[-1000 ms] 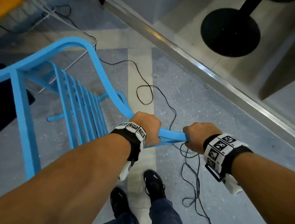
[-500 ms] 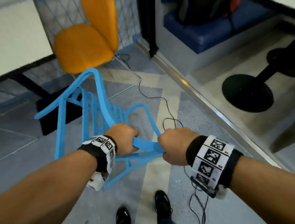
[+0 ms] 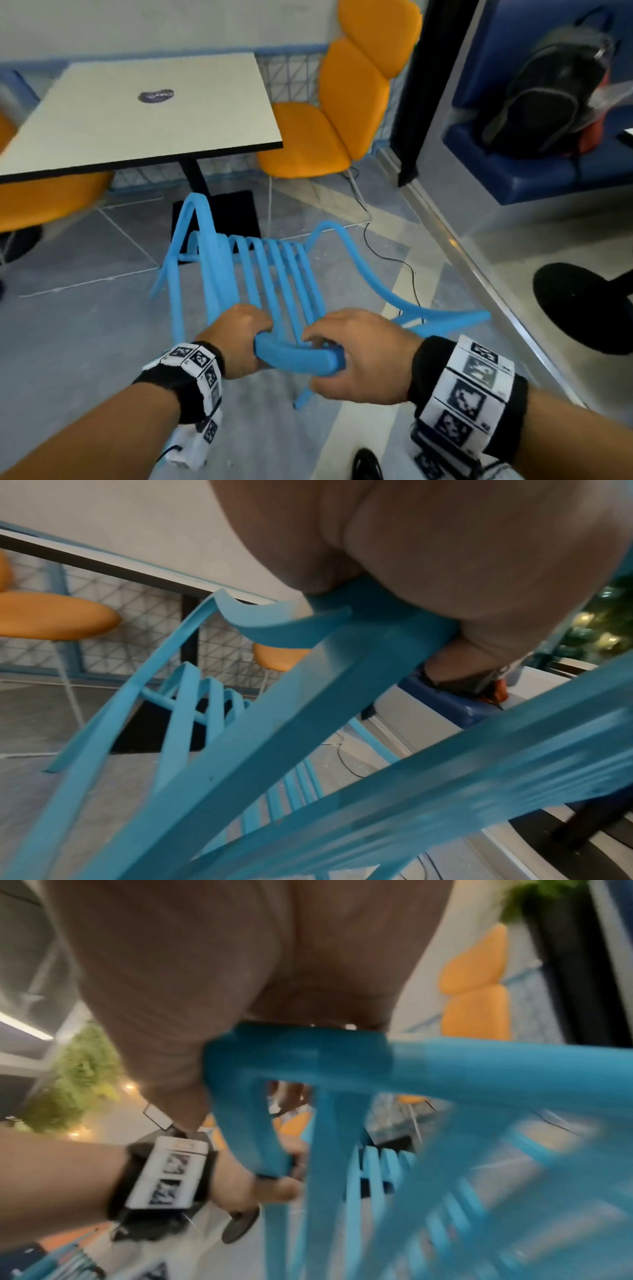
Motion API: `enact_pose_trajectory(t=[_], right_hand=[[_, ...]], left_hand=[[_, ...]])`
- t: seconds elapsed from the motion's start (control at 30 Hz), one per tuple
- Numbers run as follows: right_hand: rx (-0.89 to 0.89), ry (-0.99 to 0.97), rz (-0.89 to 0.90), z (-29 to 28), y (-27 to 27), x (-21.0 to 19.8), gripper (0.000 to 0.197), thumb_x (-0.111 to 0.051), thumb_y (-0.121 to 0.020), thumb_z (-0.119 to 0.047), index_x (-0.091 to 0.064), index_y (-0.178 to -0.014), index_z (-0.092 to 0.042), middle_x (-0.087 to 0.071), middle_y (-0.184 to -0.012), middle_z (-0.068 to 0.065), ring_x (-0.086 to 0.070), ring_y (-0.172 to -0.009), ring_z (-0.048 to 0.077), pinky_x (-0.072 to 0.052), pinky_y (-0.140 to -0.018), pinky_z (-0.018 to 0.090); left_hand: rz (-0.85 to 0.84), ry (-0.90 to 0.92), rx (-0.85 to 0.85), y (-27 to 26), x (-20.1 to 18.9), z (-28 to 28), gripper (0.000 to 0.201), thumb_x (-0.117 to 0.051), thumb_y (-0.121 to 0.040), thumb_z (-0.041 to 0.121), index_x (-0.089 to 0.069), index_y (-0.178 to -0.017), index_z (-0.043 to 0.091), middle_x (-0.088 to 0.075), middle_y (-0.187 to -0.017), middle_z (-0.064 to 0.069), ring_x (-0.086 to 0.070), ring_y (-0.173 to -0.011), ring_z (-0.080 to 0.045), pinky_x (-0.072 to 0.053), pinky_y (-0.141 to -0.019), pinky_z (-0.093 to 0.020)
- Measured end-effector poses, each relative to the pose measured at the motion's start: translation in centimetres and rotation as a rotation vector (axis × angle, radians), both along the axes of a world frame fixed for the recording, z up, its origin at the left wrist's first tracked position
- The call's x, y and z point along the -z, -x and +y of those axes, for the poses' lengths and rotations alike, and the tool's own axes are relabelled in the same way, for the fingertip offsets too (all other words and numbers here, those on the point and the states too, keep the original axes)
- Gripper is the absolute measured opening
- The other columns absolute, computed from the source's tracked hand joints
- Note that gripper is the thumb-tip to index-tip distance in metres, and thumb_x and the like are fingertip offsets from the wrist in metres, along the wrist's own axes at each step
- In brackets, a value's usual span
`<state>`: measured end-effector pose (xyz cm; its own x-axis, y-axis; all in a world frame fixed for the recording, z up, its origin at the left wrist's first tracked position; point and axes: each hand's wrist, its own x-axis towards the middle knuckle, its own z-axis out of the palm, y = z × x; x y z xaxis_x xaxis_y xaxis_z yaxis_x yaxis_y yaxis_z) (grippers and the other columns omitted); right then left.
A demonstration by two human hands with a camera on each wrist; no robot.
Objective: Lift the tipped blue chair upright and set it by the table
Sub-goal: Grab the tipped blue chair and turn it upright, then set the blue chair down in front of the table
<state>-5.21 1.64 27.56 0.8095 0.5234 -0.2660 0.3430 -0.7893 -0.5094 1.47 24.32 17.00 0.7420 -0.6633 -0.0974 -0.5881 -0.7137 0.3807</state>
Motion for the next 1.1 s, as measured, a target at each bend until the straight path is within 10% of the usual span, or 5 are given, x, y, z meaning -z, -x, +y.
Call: enact_pose_trajectory(t=[0.1,0.2,0.3,0.67,1.1], right_hand=[[0.057,0.144,0.055,-0.8,0.5,3.4,0.060,-0.070,-0.072,-0.051,-0.048,-0.125,-0.030,-0.055,-0.119,-0.008,-0.047,-0.110,0.012,-0.036,-0.094,0.026],[0.226,0.344,0.040,-0.7,0.3,6.2,0.015,-0.062,-0.075,-0.046,-0.049,-0.080,-0.041,-0.062,-0.087,-0.009,-0.060,-0.092,0.021,-0.044,-0.076,0.031],[0.238,0.446,-0.024,2.7,0.6,8.1,0.037,-0.058,-0.076,-0.050,-0.030,-0.062,-0.030,-0.045,-0.060,-0.010,-0.052,-0.068,0.021,-0.044,-0.062,0.032],[-0.001,0.472,-0.101,17.8,3.5,8.3,0.018,-0.050,-0.080,-0.048,-0.048,-0.083,-0.031,-0.054,-0.072,-0.004,-0.052,-0.069,0.025,-0.041,-0.063,0.033],[-0.158,0.417,-0.122,29.4,6.1,11.0,0.021,-0.046,-0.085,-0.045,-0.055,-0.092,-0.027,-0.062,-0.081,-0.003,-0.055,-0.071,0.023,-0.048,-0.067,0.036]], left_hand=[[0.004,-0.015,-0.030,1.9,-0.2,6.0,0.023,-0.067,-0.054,0.025,-0.045,-0.060,0.024,-0.052,-0.058,0.004,-0.050,-0.056,-0.020,-0.036,-0.058,-0.026],[0.090,0.042,-0.057,5.5,-1.6,10.7,0.015,-0.065,-0.063,0.030,-0.057,-0.075,0.025,-0.061,-0.072,0.005,-0.058,-0.068,-0.017,-0.049,-0.068,-0.034],[0.201,0.181,-0.145,10.2,-4.4,13.2,0.013,-0.066,-0.073,0.035,-0.060,-0.077,0.025,-0.061,-0.070,0.007,-0.056,-0.064,-0.006,-0.049,-0.059,-0.028],[0.086,-0.591,-0.306,14.8,-5.6,21.8,0.026,-0.054,-0.086,0.043,-0.062,-0.093,0.019,-0.065,-0.100,-0.005,-0.062,-0.093,-0.027,-0.048,-0.077,-0.034],[0.258,-0.502,-0.621,19.8,0.2,33.4,0.023,-0.062,-0.083,0.042,-0.062,-0.093,0.021,-0.065,-0.102,-0.005,-0.061,-0.094,-0.025,-0.049,-0.080,-0.034]])
